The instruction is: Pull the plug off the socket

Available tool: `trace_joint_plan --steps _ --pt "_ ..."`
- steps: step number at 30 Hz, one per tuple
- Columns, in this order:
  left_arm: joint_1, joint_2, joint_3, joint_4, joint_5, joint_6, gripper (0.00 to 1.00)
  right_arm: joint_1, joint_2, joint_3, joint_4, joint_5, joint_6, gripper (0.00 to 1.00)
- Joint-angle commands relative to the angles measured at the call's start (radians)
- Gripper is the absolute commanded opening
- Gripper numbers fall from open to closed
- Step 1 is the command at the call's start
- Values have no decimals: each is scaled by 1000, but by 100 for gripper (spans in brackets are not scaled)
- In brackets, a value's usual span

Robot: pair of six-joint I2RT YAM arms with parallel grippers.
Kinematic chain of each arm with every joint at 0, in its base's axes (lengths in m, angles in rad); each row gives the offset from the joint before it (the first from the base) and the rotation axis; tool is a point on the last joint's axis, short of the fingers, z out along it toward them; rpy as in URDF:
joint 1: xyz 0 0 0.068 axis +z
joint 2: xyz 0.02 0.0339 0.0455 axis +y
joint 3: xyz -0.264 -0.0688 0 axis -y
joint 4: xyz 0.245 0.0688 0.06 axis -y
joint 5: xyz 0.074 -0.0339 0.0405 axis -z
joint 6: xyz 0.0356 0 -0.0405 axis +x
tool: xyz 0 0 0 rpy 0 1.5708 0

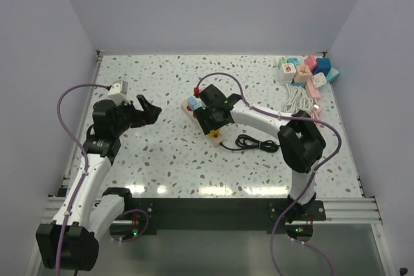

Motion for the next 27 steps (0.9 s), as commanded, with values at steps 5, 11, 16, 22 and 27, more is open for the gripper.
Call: trace_joint_plan --steps 5,11,16,22,27 --pt "-34 113 -38 57 13 -66 100 3 -105 -60 108 42 148 34" --pt "-69 157 -32 106 19 -89 100 5 -61 24 59 46 118 47" --pt "-82 190 -35 120 37 -93 100 6 -25 87 22 39 101 72" --pt "-83 179 -76 149 54 -107 100 6 2 119 -12 7 56 88" --pt "-83 167 -101 152 57 -121 100 6 39 160 -68 23 -2 91"
